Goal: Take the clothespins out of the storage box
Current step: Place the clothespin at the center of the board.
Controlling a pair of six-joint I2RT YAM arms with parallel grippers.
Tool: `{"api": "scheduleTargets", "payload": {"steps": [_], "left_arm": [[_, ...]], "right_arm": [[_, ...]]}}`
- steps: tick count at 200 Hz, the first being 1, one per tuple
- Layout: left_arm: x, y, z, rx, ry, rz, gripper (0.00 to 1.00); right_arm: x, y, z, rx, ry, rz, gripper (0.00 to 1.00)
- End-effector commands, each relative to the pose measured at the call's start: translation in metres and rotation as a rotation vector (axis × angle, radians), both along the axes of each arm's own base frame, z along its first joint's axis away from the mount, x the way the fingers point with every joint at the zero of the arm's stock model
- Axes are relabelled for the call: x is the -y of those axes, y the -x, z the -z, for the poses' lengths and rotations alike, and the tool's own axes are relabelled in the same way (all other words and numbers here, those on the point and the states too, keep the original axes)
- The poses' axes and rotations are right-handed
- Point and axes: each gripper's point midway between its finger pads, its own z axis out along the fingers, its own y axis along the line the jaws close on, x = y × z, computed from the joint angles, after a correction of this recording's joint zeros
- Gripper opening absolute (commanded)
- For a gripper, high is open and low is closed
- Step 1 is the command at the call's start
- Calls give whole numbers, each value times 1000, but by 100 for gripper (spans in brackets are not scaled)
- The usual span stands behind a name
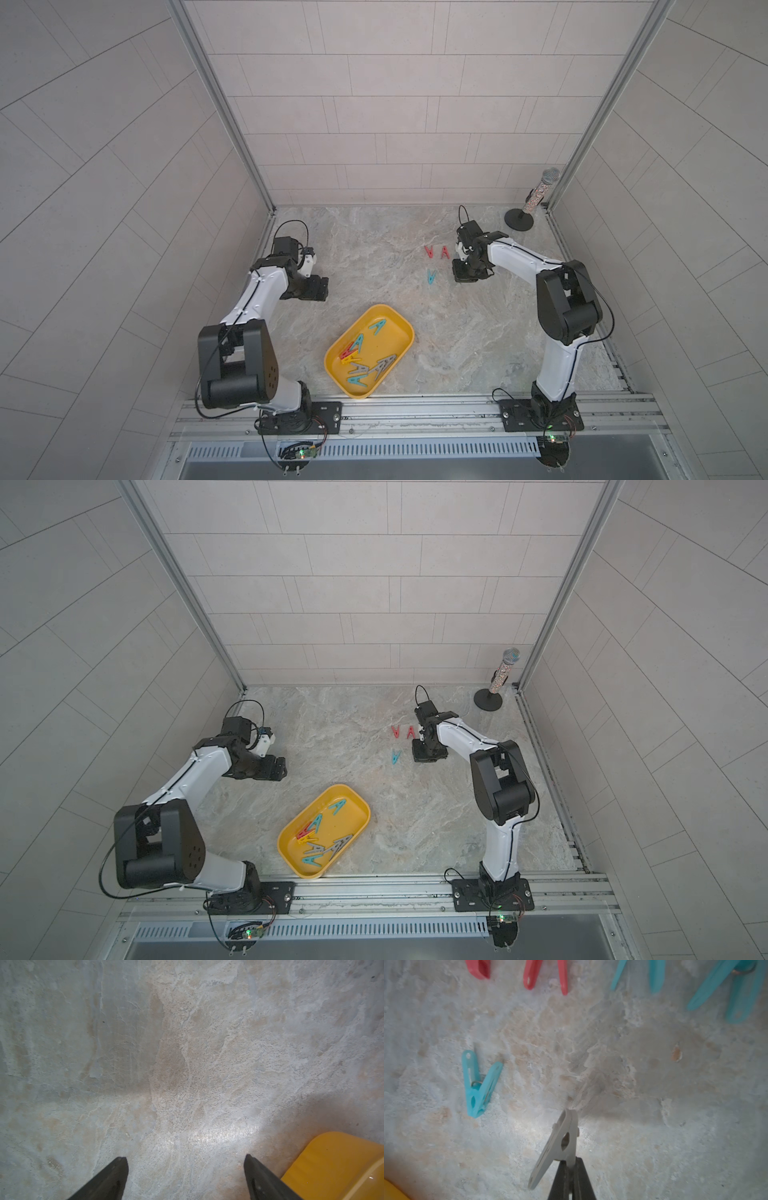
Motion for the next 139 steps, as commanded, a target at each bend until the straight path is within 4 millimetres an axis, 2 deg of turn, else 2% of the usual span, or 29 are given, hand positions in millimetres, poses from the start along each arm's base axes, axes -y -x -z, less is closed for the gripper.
{"api": "scheduleTargets", "payload": {"steps": [1, 48, 90, 139], "left_arm": [[4, 3, -4, 11, 8, 11, 95], [5, 3, -4, 12, 14, 15, 95], [5, 3, -6, 16, 15, 17, 95], [6, 3, -6, 17, 15, 17, 95]], "right_arm": [[-1, -6, 4, -3, 28, -22, 0], [-15, -14, 23, -33, 74, -80, 0], [-15, -15, 36, -58, 116, -93, 4], [-22, -13, 24, -41, 122, -117, 16]]}}
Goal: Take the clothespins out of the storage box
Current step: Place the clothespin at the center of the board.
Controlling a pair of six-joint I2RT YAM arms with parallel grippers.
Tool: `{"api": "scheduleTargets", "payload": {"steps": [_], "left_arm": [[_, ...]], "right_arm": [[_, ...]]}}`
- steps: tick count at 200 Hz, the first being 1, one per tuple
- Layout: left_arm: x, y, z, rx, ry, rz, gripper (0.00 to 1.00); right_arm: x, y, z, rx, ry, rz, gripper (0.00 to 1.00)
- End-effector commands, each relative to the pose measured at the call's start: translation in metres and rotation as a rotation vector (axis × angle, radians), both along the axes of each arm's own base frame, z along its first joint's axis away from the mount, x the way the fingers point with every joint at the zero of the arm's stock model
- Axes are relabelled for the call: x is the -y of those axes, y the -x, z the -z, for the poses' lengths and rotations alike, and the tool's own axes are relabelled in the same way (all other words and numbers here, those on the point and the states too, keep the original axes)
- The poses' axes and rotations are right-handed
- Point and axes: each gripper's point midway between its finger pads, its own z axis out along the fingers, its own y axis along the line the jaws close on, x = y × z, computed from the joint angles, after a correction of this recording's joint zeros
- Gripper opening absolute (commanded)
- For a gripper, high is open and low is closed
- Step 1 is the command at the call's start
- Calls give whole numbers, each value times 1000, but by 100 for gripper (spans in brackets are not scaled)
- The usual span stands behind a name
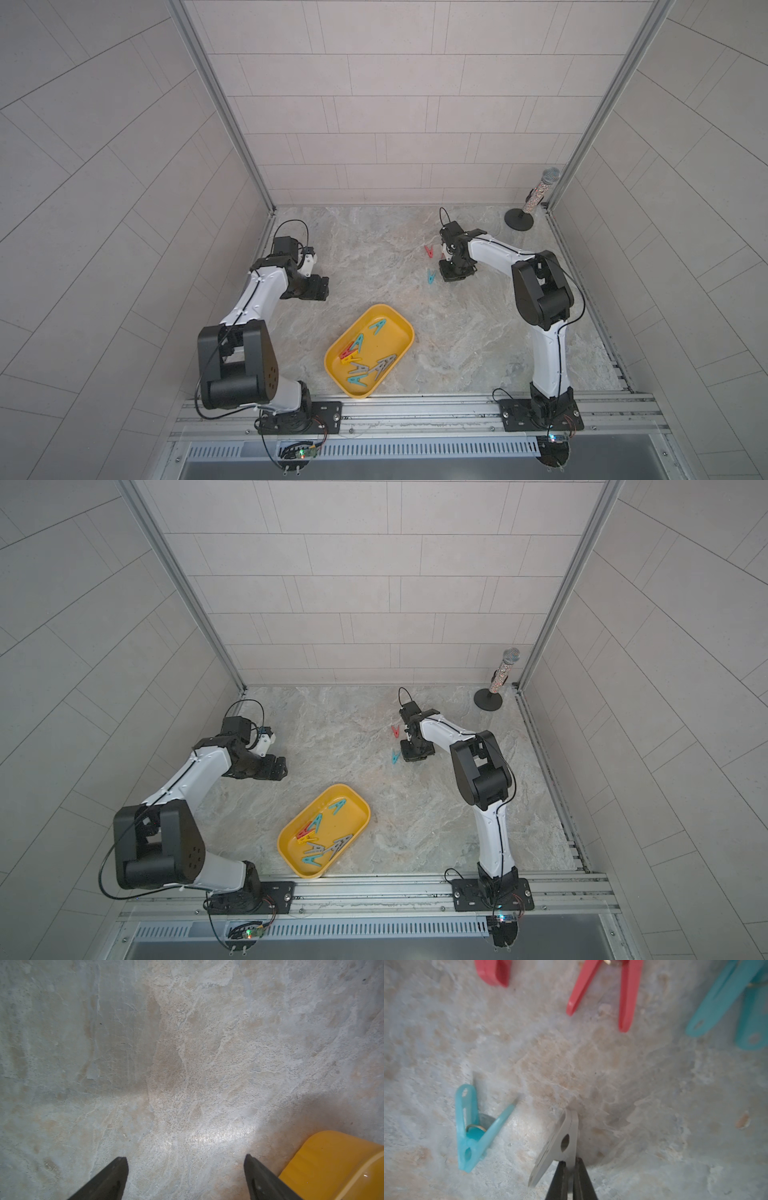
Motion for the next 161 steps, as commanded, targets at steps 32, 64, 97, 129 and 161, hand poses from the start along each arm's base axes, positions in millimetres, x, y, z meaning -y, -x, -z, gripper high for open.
{"api": "scheduleTargets", "payload": {"steps": [32, 64, 97, 129, 161], "left_arm": [[3, 3, -6, 18, 4, 13, 95], [3, 2, -7, 21, 4, 13, 95], [3, 2, -7, 21, 4, 13, 95], [4, 2, -7, 19, 6, 12, 95], [4, 3, -8, 19, 10, 14, 95]], "right_arm": [[2, 8, -16, -2, 40, -16, 19], [2, 7, -26, 9, 34, -14, 20], [2, 9, -40, 27, 29, -15, 24], [-1, 12, -53, 46, 3, -15, 34], [-7, 17, -71, 84, -44, -18, 38]]}}
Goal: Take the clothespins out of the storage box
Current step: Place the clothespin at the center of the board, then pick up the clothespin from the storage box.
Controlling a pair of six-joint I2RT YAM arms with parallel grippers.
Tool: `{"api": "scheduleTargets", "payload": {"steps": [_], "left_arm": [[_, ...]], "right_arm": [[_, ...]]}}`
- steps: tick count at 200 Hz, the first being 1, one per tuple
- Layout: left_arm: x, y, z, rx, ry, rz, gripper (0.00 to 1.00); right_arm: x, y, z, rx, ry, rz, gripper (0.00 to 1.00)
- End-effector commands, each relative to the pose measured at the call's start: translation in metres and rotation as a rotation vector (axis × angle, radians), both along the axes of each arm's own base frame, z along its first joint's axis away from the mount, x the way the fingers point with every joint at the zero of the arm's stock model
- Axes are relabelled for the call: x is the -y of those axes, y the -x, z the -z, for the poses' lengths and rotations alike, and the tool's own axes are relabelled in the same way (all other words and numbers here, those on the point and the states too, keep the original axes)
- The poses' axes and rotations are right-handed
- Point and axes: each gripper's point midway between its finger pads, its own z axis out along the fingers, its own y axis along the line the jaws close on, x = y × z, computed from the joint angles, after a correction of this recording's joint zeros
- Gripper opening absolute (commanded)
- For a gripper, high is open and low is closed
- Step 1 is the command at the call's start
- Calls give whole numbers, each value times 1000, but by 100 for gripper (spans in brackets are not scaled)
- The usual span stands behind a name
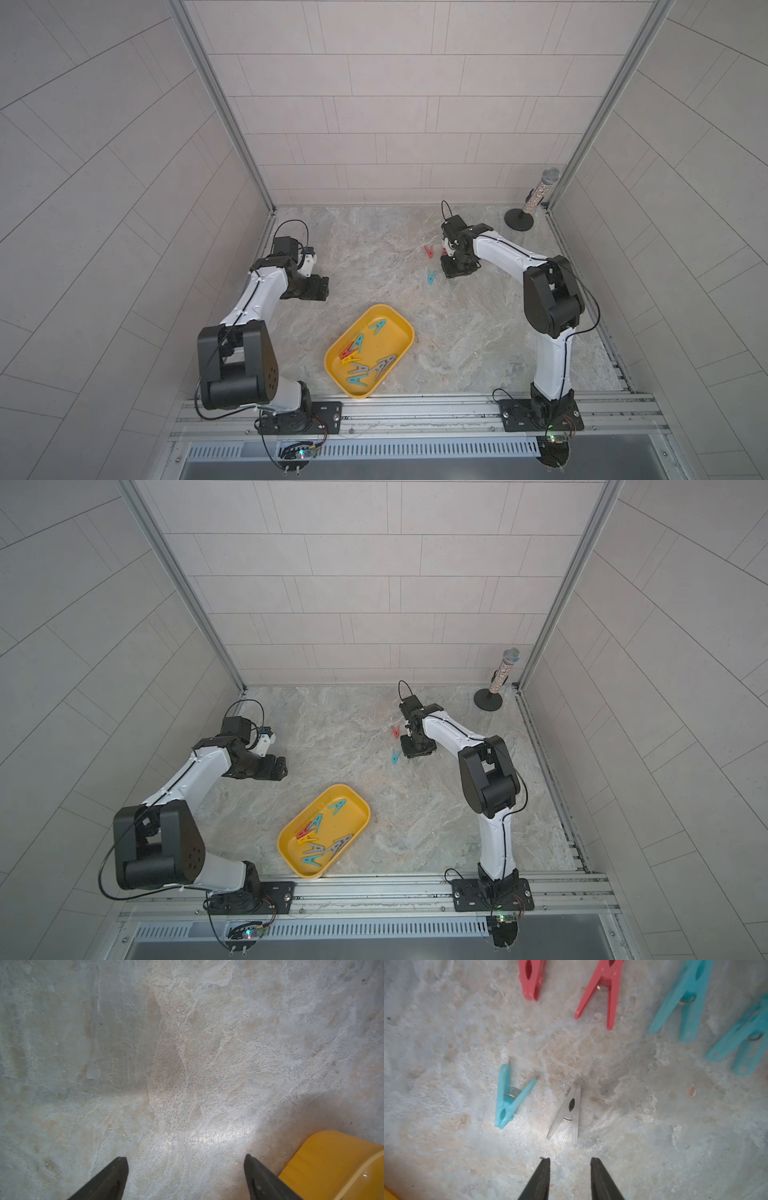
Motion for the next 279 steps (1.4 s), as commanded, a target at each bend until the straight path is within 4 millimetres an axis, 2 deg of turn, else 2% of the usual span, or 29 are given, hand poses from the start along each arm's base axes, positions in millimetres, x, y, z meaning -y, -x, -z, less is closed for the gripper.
{"api": "scheduleTargets", "payload": {"steps": [1, 36, 80, 115, 146, 187, 238, 279], "left_arm": [[4, 3, -7, 18, 9, 14, 95], [6, 2, -6, 10, 19, 16, 95], [4, 4, -10, 20, 8, 11, 95], [4, 7, -17, 43, 3, 8, 95], [-3, 8, -22, 70, -32, -11, 95], [-7, 6, -24, 84, -54, -27, 95], [-13, 6, -22, 79, -84, -46, 95], [-19, 6, -19, 68, -106, -64, 95]], "right_arm": [[-4, 10, -23, 30, -30, -6, 38], [-17, 22, -53, 107, -99, -28, 38], [-38, 48, -88, 211, -151, -79, 39], [-70, 78, -110, 295, -220, -181, 39], [-107, 109, -117, 329, -265, -309, 39], [-151, 148, -110, 315, -275, -473, 39], [-196, 195, -71, 229, -209, -703, 39], [-226, 211, -40, 185, -153, -824, 40]]}}
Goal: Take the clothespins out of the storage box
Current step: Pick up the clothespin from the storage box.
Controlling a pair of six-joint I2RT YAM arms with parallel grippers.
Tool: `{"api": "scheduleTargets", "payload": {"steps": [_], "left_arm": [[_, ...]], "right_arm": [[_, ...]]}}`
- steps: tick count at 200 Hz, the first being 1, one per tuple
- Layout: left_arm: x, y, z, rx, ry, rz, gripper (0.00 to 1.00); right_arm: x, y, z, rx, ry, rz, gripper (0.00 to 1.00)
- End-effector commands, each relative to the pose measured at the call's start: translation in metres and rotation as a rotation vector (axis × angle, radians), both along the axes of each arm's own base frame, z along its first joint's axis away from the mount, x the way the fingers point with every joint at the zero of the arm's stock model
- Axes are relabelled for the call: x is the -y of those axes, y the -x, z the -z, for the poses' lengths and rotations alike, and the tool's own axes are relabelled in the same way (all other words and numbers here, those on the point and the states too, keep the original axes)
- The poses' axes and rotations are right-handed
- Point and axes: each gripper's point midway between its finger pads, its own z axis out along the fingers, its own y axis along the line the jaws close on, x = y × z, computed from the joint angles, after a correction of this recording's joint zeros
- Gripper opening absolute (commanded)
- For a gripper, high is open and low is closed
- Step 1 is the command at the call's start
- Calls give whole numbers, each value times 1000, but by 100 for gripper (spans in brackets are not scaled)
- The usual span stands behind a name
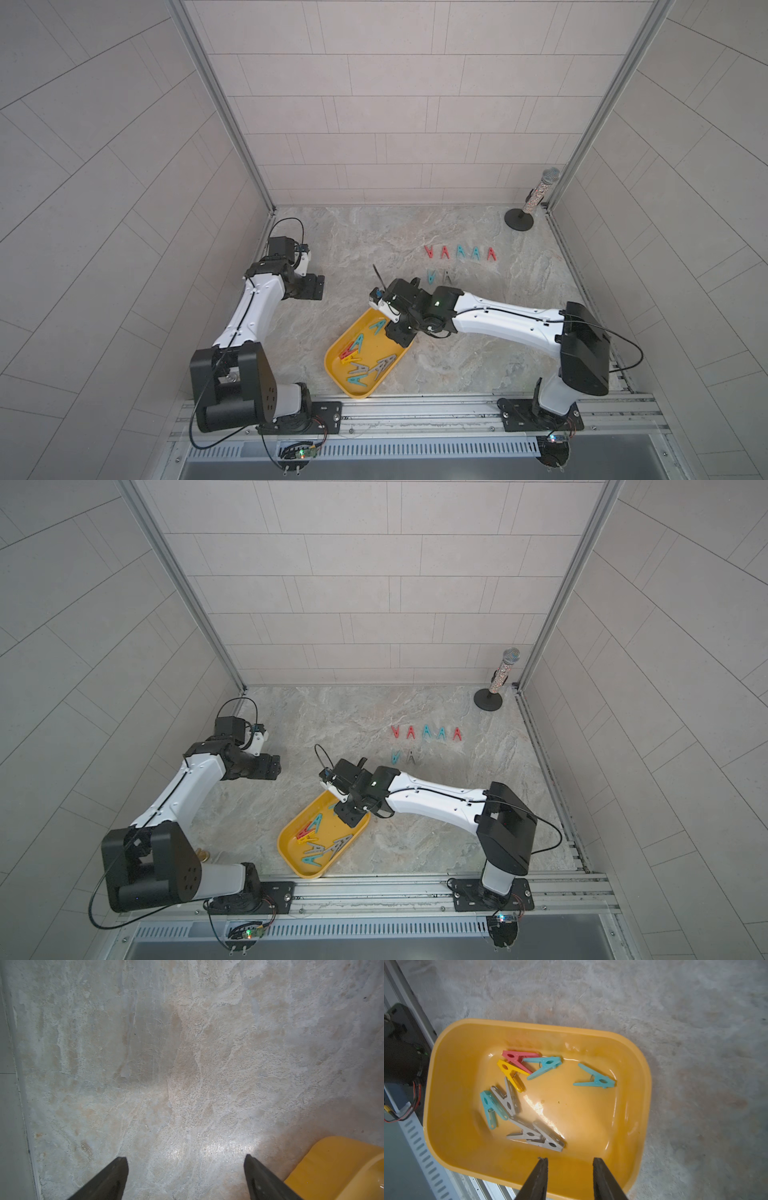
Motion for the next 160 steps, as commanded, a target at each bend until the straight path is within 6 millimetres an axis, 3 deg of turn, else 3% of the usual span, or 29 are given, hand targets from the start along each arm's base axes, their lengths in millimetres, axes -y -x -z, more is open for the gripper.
{"api": "scheduleTargets", "payload": {"steps": [1, 44, 77, 101, 160], "left_arm": [[-5, 2, 5, -11, -19, -23, 95], [-5, 2, 4, -10, -15, -22, 95], [-4, 0, 1, -2, -8, -27, 95], [-13, 0, -1, -1, -44, -73, 95], [-34, -3, 0, 1, -107, -162, 96]], "right_arm": [[-14, 3, 6, 30, 31, -69, 40], [-25, -13, 26, 46, 149, -36, 35], [-24, -19, 35, -11, 169, 140, 37], [-27, -18, 52, -72, 174, 227, 38], [-34, -30, 60, -77, 169, 364, 43]]}}
